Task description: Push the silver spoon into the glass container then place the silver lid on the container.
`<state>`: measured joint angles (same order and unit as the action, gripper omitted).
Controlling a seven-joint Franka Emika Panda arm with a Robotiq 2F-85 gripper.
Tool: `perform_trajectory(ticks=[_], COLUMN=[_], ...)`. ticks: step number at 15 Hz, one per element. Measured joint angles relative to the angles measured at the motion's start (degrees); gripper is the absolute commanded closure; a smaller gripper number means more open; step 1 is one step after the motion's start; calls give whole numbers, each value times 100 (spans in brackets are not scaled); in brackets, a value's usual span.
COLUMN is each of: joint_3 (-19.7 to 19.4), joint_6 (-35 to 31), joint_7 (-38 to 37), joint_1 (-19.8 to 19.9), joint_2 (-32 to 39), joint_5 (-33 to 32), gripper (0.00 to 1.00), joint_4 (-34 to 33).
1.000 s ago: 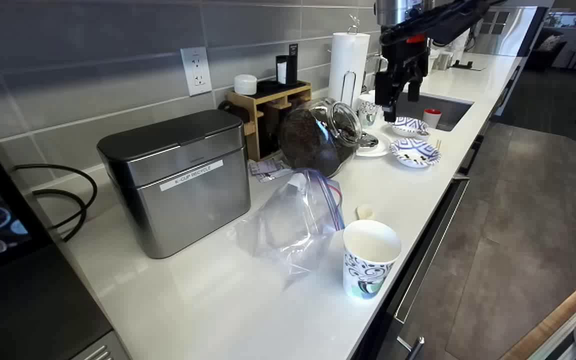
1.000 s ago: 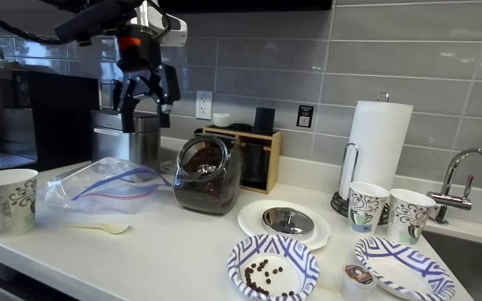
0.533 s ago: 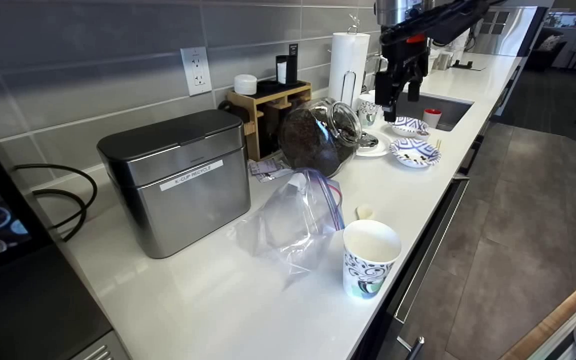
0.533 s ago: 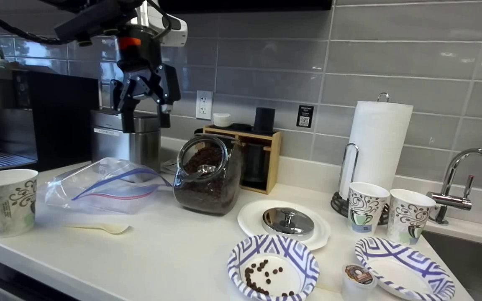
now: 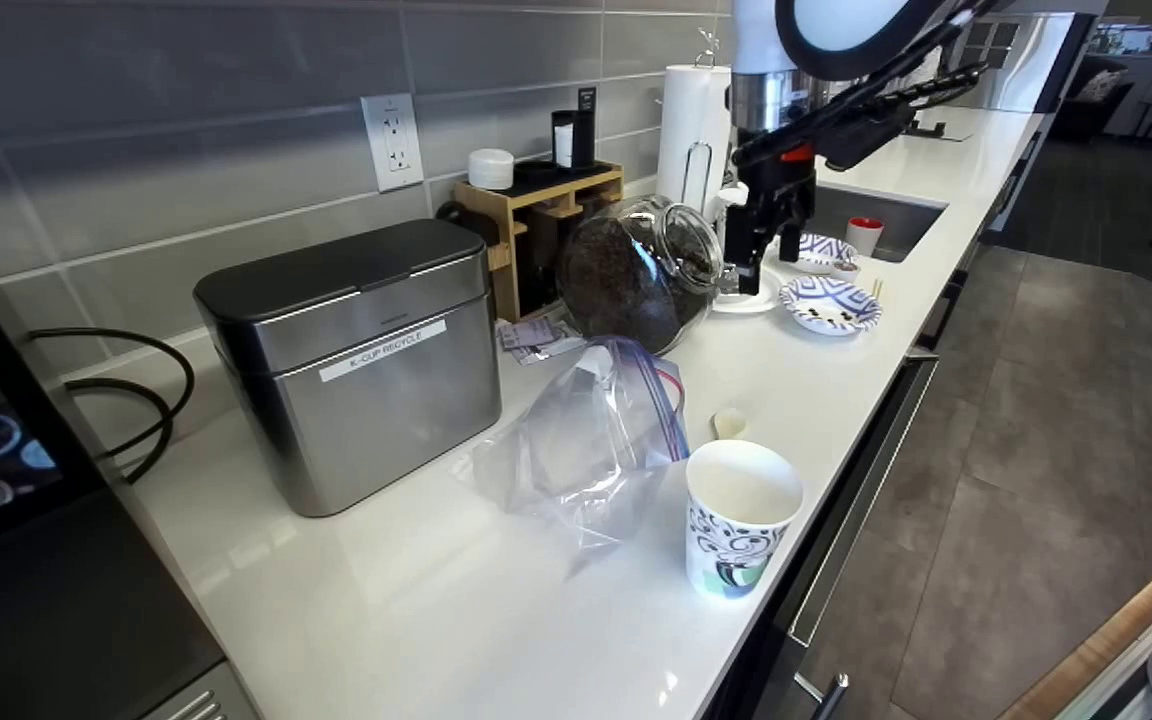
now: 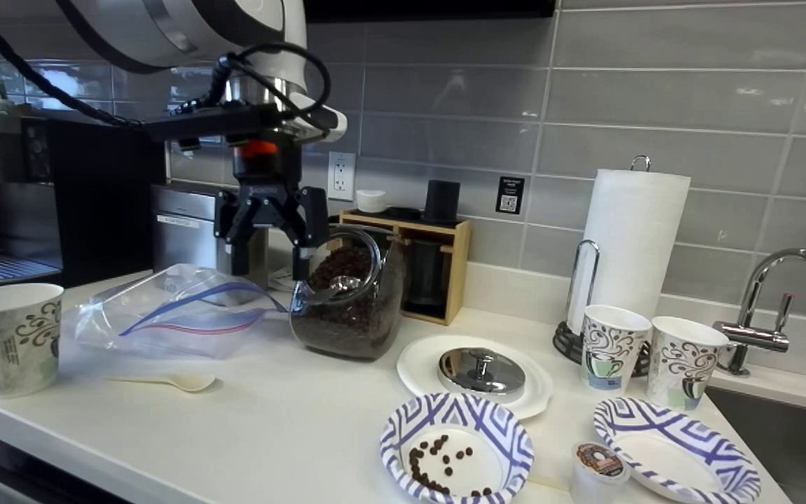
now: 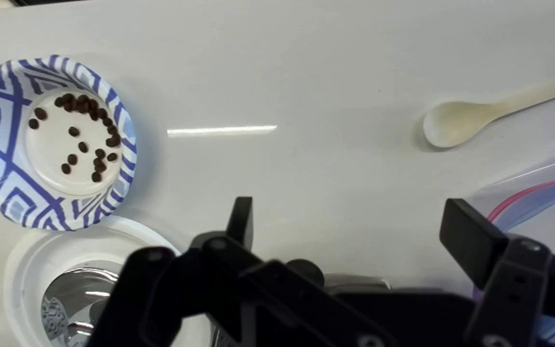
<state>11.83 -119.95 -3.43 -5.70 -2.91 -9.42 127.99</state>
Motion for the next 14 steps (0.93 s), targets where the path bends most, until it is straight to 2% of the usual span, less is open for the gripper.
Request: perform_trajectory(ticks=[5,14], joint_3=[-120,-365], joint_6=[-287,-1279], joint_7=[-13,13], joint_1=[-10,-7], joint_2=[178,244], joint_5=[402,404], gripper=[0,0], joint_4=[118,456])
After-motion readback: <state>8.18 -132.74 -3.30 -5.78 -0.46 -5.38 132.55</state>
